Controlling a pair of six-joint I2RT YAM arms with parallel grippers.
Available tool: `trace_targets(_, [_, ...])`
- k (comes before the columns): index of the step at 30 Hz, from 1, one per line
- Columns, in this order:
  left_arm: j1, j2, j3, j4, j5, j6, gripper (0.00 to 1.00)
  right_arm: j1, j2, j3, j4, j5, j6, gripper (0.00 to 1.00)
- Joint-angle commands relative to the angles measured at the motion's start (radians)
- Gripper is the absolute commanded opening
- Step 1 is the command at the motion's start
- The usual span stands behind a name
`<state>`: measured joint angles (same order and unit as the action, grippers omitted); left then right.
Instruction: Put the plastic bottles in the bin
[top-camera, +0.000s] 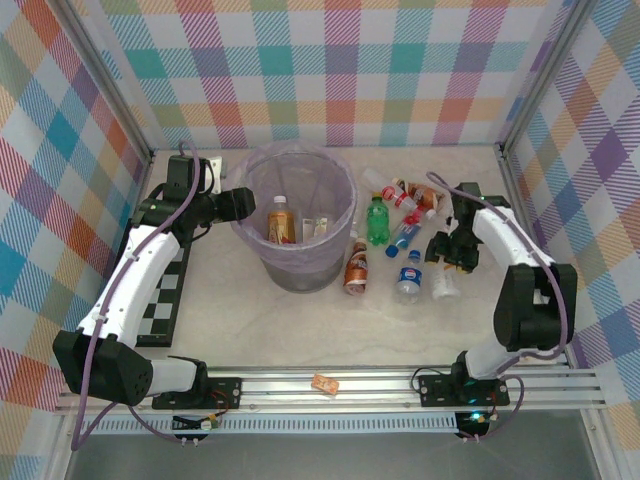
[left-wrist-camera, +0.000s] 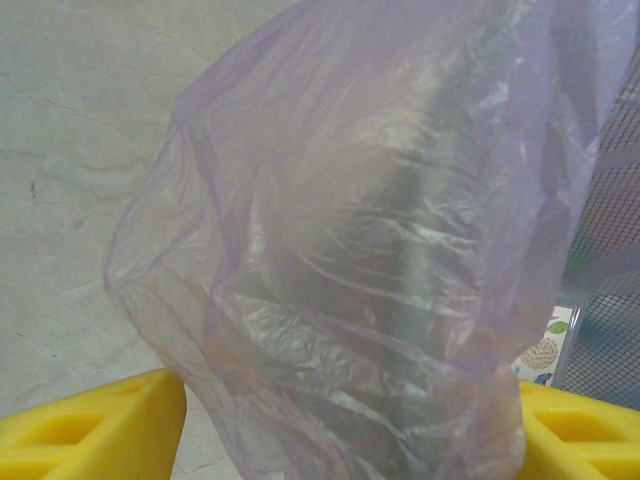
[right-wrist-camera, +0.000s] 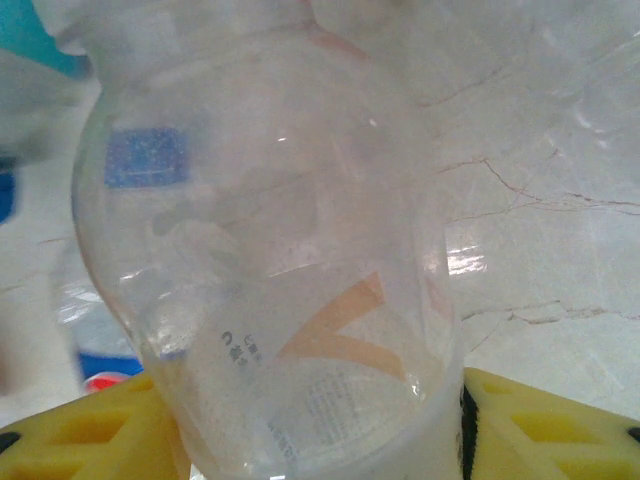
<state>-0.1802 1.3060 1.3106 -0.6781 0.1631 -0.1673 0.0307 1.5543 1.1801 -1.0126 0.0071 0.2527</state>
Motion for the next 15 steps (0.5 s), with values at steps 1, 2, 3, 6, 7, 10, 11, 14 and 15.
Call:
trace_targets(1, [0.022, -0.018, -0.002, -0.028, -0.022, 0.014, 0.7, -0.006, -0.058, 0.07, -0.08, -0.11, 0.015, 0.61])
trace_targets(2, [0.025, -0.02, -0.003, -0.029, -0.018, 0.014, 0.7, -0.005, -0.073, 0.089, -0.089, -0.162, 0.019, 0.61])
trace_targets(3, [0.025, -0.02, -0.003, -0.029, -0.018, 0.014, 0.7, -0.005, -0.091, 0.112, -0.096, -0.218, 0.025, 0.61])
trace_targets(6, [0.025, -0.016, -0.002, -0.028, -0.013, 0.014, 0.7, 0.006, -0.128, 0.182, -0.105, -0.434, 0.062, 0.6])
trace_targets(7, [0.025, -0.014, -0.002, -0.026, -0.013, 0.012, 0.7, 0.017, -0.13, 0.211, -0.121, -0.483, 0.071, 0.6])
trace_targets(10, [0.025, -0.009, -0.003, -0.027, -0.015, 0.012, 0.7, 0.054, -0.128, 0.336, -0.176, -0.589, 0.12, 0.6])
trace_targets(11, [0.025, -0.011, -0.002, -0.026, -0.012, 0.011, 0.7, 0.068, -0.128, 0.379, -0.187, -0.614, 0.137, 0.6])
trace_targets(14, [0.026, -0.012, -0.005, -0.026, -0.014, 0.012, 0.7, 0.13, -0.116, 0.512, -0.212, -0.642, 0.179, 0.59])
trace_targets(15, [0.026, -0.013, -0.002, -0.027, -0.013, 0.012, 0.7, 0.155, -0.108, 0.556, -0.213, -0.65, 0.193, 0.58])
